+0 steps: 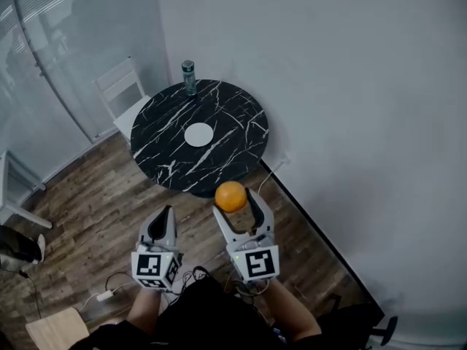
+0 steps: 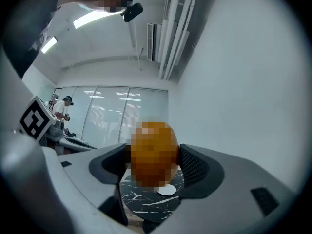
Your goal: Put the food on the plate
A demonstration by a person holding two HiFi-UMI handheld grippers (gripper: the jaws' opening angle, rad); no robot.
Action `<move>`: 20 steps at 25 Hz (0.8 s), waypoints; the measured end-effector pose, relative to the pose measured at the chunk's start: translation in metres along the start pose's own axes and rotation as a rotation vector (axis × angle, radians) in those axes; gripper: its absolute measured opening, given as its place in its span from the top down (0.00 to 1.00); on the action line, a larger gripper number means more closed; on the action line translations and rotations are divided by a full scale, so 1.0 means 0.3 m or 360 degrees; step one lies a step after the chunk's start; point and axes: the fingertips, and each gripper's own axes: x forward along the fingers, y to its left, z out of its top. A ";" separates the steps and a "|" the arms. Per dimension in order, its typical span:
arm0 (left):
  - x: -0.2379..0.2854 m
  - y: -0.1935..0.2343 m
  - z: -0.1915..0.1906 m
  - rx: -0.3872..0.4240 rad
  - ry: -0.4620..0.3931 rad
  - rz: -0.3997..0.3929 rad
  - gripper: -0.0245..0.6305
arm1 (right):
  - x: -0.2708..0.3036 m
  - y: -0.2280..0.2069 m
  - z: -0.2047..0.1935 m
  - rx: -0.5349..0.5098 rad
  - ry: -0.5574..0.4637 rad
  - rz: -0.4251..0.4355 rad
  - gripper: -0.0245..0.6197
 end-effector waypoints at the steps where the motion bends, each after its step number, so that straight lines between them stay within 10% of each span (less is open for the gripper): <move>1: 0.003 0.023 -0.007 -0.0007 0.0008 -0.0005 0.96 | 0.021 0.010 -0.003 -0.0010 0.0008 0.0001 0.48; 20: 0.044 0.337 -0.127 -0.0121 0.0140 -0.0001 0.96 | 0.388 0.171 -0.029 -0.0072 0.0061 0.0124 0.48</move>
